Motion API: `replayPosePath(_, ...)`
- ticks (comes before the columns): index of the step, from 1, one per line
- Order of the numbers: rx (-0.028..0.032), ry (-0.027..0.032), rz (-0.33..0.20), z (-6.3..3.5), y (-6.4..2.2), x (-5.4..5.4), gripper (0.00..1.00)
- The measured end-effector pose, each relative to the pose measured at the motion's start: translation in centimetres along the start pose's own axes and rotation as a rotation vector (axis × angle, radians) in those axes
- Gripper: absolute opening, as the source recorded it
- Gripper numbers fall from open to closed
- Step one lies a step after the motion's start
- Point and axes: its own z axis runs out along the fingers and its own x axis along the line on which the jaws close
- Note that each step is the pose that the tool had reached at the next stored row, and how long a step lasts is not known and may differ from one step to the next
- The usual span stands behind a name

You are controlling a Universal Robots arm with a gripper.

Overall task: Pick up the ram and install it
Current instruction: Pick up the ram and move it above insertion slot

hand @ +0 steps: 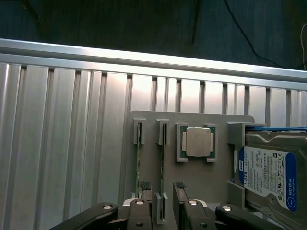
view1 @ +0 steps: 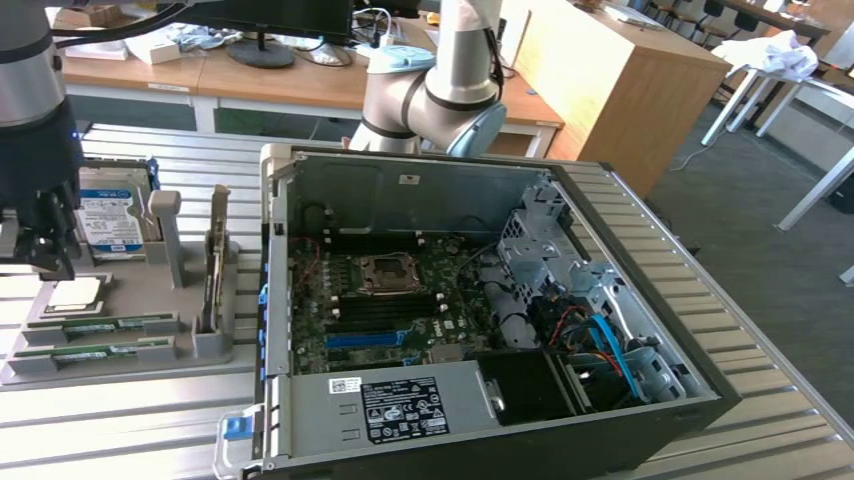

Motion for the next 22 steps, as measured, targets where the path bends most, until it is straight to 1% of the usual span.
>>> replayPosePath(1,0.0049,0.0004,-0.001,-0.01,0.05,0.0,0.31)
replayPosePath(2,0.0085,0.0008,-0.001,-0.02,0.08,0.0,0.31)
replayPosePath(3,0.0100,0.0008,-0.001,-0.02,0.07,0.0,0.31)
replayPosePath(7,0.0104,0.0008,-0.001,0.00,0.08,0.0,0.31)
replayPosePath(10,0.0122,0.0008,-0.001,0.18,0.07,0.0,0.31)
replayPosePath(22,0.0122,0.0009,-0.001,1.44,-0.01,0.4,0.31)
